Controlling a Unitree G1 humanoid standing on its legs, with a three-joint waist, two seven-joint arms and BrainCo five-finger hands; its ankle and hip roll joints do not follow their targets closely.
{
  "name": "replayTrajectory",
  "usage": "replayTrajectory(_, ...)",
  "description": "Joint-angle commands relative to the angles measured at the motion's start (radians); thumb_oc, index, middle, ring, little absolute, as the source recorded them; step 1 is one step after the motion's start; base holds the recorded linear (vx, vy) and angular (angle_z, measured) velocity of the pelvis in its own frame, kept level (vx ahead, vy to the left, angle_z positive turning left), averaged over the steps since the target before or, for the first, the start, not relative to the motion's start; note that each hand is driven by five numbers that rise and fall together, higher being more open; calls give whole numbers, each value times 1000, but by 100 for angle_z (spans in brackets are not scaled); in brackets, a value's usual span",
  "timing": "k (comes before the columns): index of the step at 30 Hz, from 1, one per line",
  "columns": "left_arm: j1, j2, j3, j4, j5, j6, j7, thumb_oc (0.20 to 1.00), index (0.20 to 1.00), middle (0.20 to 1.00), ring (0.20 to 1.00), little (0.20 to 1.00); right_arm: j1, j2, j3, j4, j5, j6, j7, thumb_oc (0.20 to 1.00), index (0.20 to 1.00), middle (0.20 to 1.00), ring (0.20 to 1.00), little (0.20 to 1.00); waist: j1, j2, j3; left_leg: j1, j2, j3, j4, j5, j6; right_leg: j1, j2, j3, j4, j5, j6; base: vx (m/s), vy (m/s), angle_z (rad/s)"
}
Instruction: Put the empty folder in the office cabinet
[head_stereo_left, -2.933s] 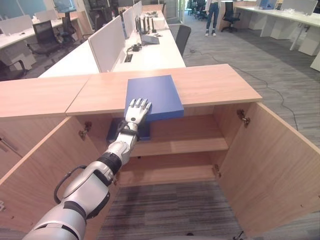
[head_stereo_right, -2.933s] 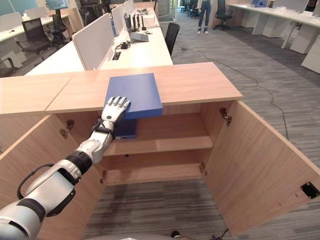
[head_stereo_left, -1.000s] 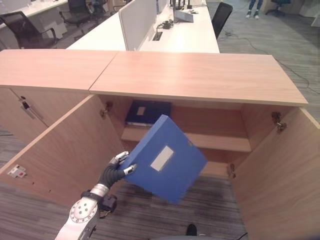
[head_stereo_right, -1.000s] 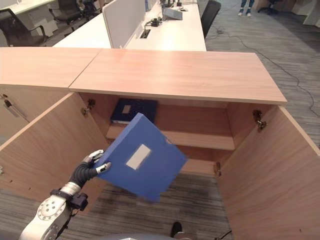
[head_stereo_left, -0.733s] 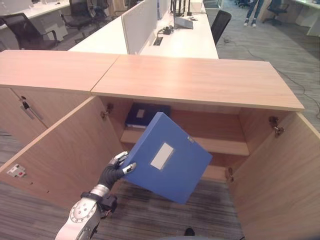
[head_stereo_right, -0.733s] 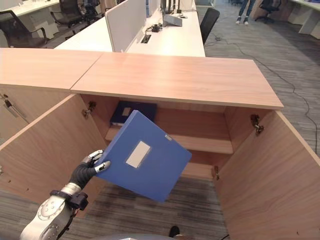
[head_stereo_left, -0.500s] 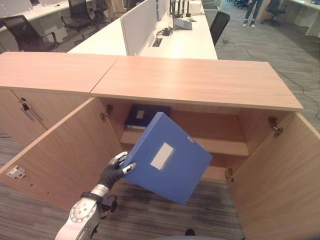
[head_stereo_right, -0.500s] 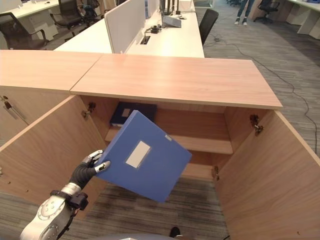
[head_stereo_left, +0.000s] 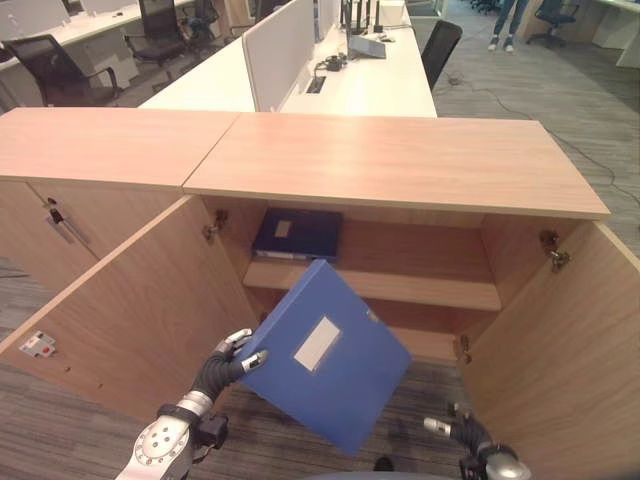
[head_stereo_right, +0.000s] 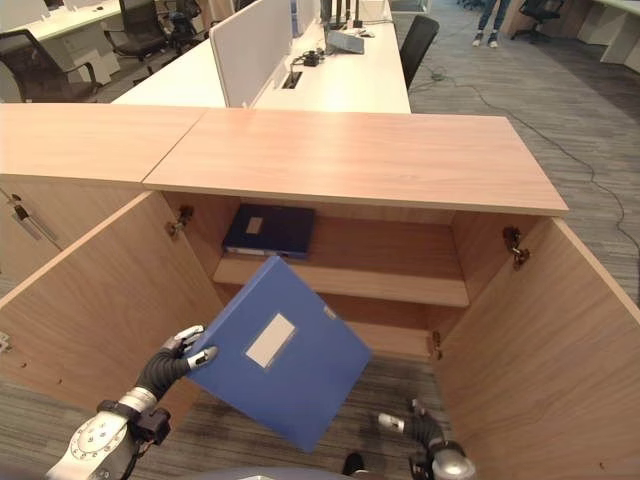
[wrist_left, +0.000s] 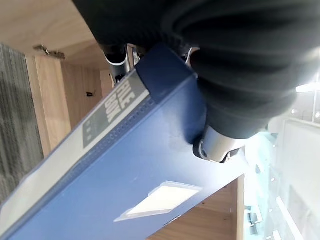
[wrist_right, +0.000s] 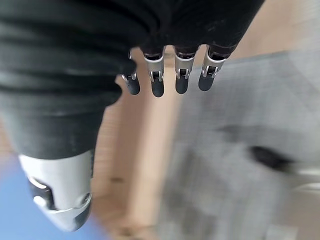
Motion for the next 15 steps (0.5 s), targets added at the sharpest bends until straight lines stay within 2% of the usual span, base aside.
replayTrajectory(1, -11, 14, 91, -51, 66, -87, -6, 200, 200, 200, 200, 200, -12, -83, -73, -135, 23, -59, -10, 1000, 1000, 1000, 1000, 1000, -24, -50, 7, -49, -31, -42, 2, -28, 8, 83, -64, -22, 7, -78, 99, 0, 0, 0)
replayTrajectory(7, -24, 0, 127, -56, 113, -96, 1, 200, 200, 200, 200, 200, -29, -151, -174, -311, -78, -85, -53, 1000, 1000, 1000, 1000, 1000, -23, -52, 4, -50, -30, -37, 2, -32, 10, 83, -67, -20, 7, -80, 100, 0, -1, -3)
replayTrajectory(11, -47, -2, 141, -73, 142, -104, 6, 200, 200, 200, 200, 200, -51, -179, -200, -403, -121, -96, -56, 1000, 1000, 1000, 1000, 1000, -20, -55, 2, -52, -30, -37, 2, -32, 10, 84, -68, -21, 7, -81, 99, -2, -4, -2)
replayTrajectory(15, -78, 13, 143, -88, 159, -114, -3, 200, 200, 200, 200, 200, -79, -186, -167, -473, -73, -109, 11, 1000, 1000, 1000, 1000, 1000, -13, -60, -2, -52, -27, -37, 2, -29, 7, 85, -69, -22, 7, -80, 97, 0, 0, 0)
